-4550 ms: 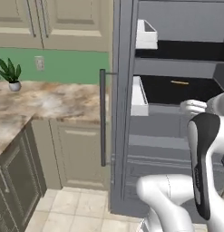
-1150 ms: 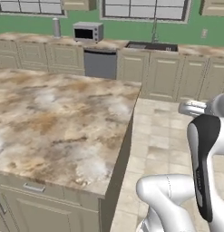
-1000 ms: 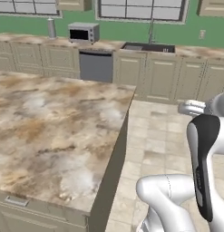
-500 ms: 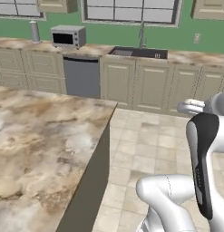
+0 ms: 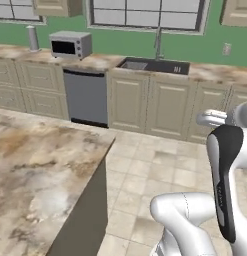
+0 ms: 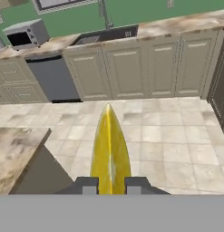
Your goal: Take the lemon wedge from the fridge and place it on the plate with fish on the dining counter.
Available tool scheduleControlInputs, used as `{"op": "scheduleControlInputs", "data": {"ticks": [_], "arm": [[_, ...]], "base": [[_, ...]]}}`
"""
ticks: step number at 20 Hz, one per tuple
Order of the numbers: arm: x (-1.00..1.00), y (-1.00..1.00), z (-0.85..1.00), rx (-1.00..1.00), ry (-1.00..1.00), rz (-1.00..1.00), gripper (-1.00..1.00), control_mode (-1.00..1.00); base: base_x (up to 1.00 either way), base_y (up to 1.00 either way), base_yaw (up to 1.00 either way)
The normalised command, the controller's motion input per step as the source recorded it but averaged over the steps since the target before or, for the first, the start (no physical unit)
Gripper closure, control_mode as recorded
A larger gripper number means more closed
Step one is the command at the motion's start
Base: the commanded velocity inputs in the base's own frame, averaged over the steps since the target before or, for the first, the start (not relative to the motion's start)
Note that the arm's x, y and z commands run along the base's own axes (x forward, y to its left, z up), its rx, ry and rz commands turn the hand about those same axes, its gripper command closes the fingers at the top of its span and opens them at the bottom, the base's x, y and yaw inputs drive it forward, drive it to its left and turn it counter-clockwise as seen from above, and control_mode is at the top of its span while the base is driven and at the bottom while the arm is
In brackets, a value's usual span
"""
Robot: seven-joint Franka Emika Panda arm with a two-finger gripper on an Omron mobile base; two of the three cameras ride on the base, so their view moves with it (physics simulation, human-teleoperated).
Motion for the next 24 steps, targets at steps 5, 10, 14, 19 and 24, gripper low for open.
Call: {"op": "scheduleControlInputs", "data": {"ticks": [5, 10, 14, 19, 24], "arm": [[0.0, 0.0, 0.0, 0.0, 0.0, 0.0, 1.0, 1.0], [0.0, 0.0, 0.0, 0.0, 0.0, 0.0, 1.0, 1.0], [0.0, 0.0, 0.0, 0.0, 0.0, 0.0, 1.0, 1.0], [0.0, 0.0, 0.0, 0.0, 0.0, 0.0, 1.0, 1.0], [0.0, 0.0, 0.0, 0.0, 0.0, 0.0, 1.0, 1.0]], "base": [[1.0, -0.78, 0.2], [1.0, -0.64, 0.27], [1.0, -0.21, 0.56], [1.0, -0.14, 0.67], [1.0, -0.59, 0.49]]}}
